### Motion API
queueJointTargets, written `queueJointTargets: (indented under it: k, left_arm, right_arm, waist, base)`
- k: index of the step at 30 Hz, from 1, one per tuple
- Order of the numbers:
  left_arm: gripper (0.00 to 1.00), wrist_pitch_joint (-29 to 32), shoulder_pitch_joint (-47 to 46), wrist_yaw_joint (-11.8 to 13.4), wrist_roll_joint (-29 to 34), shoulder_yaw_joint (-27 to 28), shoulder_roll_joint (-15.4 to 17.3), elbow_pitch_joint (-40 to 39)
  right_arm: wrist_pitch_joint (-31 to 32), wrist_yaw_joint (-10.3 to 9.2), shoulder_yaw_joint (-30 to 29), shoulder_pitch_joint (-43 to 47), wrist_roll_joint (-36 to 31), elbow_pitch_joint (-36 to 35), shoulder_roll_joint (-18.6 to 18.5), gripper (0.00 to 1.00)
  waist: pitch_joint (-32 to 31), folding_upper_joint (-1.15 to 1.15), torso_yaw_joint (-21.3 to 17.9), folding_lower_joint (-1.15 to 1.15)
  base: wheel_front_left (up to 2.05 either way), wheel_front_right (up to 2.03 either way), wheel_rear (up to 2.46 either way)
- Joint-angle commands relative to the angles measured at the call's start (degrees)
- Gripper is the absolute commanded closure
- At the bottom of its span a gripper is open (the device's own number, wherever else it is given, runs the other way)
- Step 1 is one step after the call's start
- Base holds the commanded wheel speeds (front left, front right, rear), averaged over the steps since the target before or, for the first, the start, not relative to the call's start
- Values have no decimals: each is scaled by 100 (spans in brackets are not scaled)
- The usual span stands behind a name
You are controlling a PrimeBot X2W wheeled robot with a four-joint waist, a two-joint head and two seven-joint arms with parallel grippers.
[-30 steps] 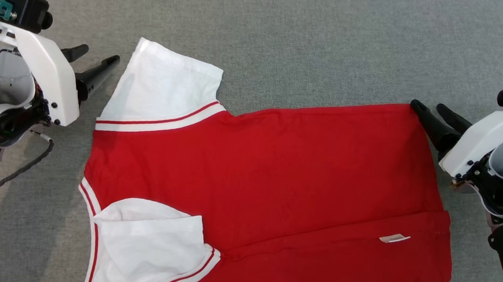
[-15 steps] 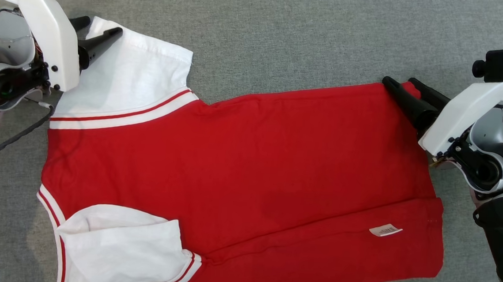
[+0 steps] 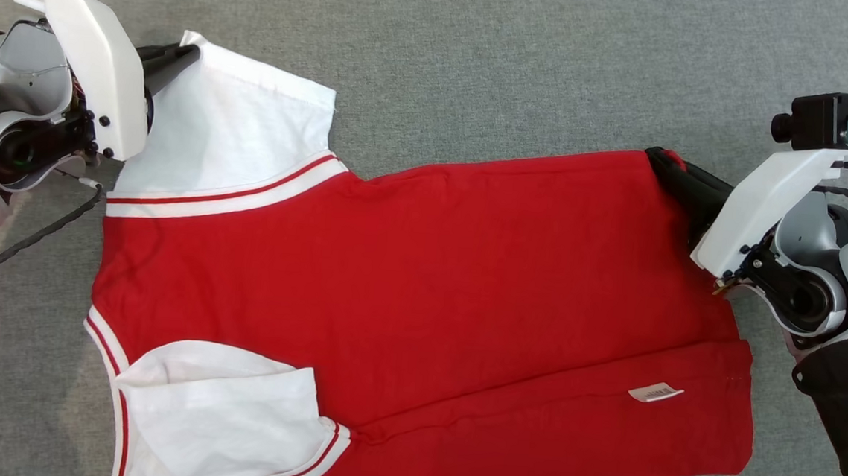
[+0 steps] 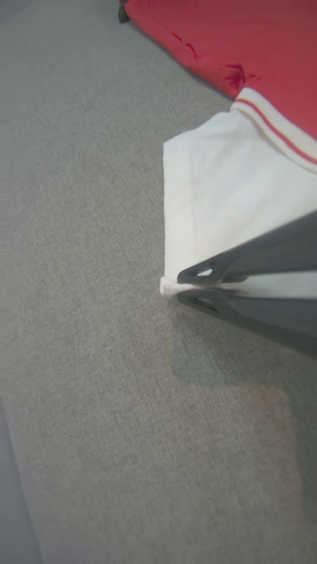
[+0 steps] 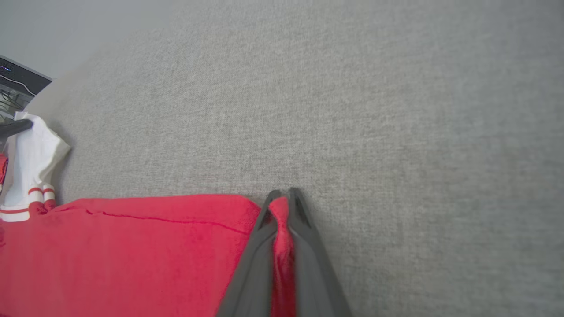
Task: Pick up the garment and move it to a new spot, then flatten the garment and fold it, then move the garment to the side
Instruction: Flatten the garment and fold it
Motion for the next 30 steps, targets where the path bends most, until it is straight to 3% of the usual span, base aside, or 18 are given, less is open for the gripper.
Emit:
queueJointTargets:
  k: [1,9,19,26,30]
  left_arm:
    - [100,-124,-83,-9,-78,-13,22,-36]
    - [100,-331,91,-9,-299,-136,90,-177]
    - [100,-313,631,-9,-780,-415,404,-929]
    - [100,-107,1109,-9,-1195,-535,709,-1581]
    - [100,359,1413,-9,-1535,-629,959,-1972]
  right_arm:
    - [-85,4,64,91,54,19,-68,100]
    - [-513,4,172,102,31,183,-168,100]
    - [-799,4,486,569,389,217,-503,100]
    - [-617,4,698,971,738,127,-818,100]
    - [-263,4,787,1239,1021,13,-1118,100]
  waist:
    - [-63,0,44,0]
    - [-394,0,157,0]
    - [-1352,0,533,0]
    - [-1958,0,752,0]
    - [-2221,0,863,0]
  base:
    - [0,0,0]
    - [0,0,0]
    - [0,0,0]
    - [0,0,0]
    - [0,0,0]
